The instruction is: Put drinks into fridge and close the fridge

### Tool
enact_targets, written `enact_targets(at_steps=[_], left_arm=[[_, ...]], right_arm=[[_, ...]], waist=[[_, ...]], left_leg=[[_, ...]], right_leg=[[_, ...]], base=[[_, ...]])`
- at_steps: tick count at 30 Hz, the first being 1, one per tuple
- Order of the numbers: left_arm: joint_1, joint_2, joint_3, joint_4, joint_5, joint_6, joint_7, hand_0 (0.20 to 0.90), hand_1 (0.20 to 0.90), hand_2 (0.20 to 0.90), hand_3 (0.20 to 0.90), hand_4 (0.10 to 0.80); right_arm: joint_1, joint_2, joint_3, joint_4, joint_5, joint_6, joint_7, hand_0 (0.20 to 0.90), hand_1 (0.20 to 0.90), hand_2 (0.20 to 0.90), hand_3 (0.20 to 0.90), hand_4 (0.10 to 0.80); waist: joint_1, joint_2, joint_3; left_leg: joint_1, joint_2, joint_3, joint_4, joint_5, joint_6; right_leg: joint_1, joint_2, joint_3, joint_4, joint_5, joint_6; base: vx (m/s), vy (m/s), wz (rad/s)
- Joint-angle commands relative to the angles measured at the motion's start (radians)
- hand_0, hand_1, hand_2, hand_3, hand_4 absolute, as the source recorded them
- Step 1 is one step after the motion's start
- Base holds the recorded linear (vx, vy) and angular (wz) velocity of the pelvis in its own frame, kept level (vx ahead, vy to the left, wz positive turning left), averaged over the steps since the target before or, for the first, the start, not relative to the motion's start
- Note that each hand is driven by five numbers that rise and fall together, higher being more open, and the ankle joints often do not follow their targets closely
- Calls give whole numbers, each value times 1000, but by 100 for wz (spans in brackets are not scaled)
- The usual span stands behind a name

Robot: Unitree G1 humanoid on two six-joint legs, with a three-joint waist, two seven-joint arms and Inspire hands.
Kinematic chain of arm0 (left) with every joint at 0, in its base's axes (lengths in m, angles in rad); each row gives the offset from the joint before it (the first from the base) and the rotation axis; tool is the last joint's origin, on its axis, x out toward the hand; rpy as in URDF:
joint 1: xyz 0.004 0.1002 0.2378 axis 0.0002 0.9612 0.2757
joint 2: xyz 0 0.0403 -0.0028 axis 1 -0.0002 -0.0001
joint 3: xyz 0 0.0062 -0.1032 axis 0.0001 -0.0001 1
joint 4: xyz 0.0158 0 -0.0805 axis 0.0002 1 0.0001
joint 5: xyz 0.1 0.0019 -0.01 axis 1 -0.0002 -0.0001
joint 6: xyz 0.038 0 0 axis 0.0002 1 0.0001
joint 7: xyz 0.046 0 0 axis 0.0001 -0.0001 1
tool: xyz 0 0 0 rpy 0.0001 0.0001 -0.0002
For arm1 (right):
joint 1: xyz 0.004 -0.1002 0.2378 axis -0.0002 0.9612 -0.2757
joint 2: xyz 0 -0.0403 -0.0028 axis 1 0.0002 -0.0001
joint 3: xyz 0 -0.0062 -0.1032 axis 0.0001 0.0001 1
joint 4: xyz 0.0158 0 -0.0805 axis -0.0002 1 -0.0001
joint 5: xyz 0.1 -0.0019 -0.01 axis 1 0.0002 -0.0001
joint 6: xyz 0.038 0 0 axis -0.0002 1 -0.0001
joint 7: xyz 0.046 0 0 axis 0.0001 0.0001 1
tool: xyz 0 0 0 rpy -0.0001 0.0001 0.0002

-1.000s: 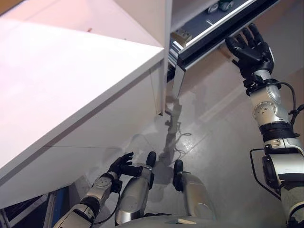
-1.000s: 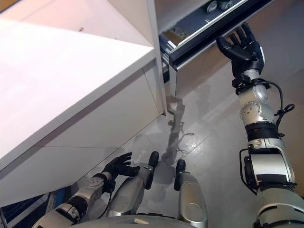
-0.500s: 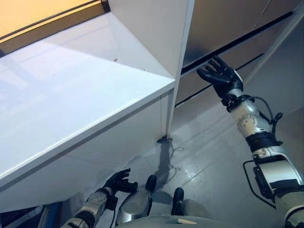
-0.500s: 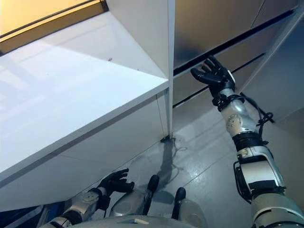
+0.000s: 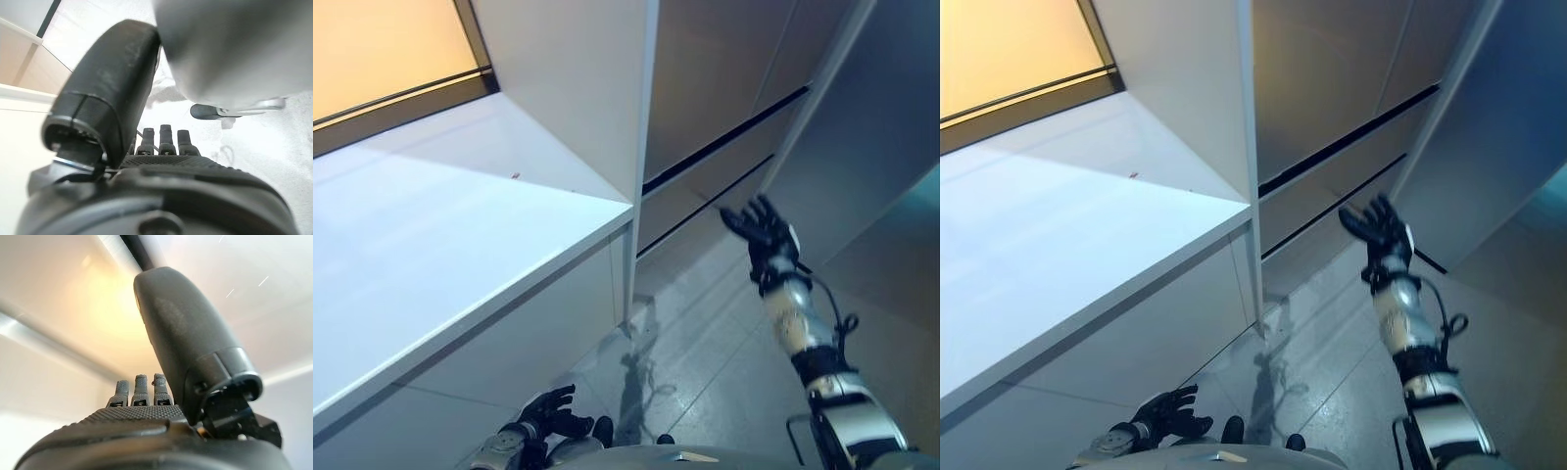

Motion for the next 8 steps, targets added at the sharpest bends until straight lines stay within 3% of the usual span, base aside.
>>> enact_targets(at_steps=[1,6,8], left_arm=[[-33,-24,27,72,-49,-33,-26,900,900,900,900,800],[-49,-27,63,104,-41,-38,-47,900,900,900,900,800],[-53,-30,76,122,-42,-45,-54,900,900,900,900,800]], right_arm=[[24,5,-6,85,-67,-33,129,900,900,900,900,800],[97,54,7,361,-136,36,183,900,900,900,900,800],[108,66,-1,434,-167,106,202,900,900,900,900,800]], waist=[[-20,-4,-63],[-26,-2,-68],[-27,0,-69]], left_leg=[[-5,-7,106,12,-60,18],[8,-2,115,9,-58,16],[10,-2,116,11,-58,18]], right_leg=[[-51,-14,53,-19,96,41],[-35,-10,43,-20,90,37],[-31,-9,39,-19,88,35]], base=[[-21,-30,-18],[-11,-38,-10],[0,0,0]])
